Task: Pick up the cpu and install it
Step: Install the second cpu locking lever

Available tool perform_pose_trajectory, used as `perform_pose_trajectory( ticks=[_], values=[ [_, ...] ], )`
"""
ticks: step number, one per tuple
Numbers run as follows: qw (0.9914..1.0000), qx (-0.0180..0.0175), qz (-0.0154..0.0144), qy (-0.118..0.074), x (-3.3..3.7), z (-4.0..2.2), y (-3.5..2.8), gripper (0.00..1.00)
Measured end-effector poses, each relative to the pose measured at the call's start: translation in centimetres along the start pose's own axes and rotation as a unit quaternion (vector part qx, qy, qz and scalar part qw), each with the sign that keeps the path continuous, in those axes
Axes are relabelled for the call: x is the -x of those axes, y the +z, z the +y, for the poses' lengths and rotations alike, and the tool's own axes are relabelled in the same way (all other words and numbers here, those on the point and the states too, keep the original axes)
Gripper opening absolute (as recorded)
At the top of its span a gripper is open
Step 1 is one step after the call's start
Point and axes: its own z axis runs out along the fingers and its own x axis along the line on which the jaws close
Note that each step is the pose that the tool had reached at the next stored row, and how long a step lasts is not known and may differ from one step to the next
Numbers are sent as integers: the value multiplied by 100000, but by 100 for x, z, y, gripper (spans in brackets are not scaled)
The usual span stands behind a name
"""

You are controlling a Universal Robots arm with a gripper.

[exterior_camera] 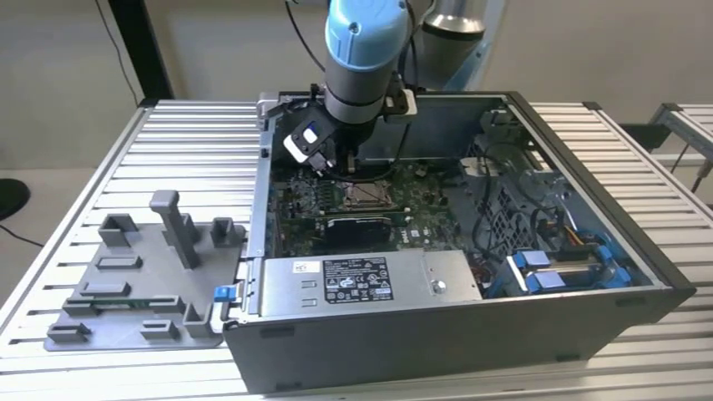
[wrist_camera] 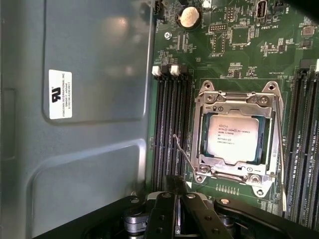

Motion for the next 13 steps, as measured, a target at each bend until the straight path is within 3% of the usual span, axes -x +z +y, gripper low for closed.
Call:
perform_pose_trajectory(
  ticks=[13],
  values=[
    [100000,53,144,-29,80,5,165,0]
  ],
)
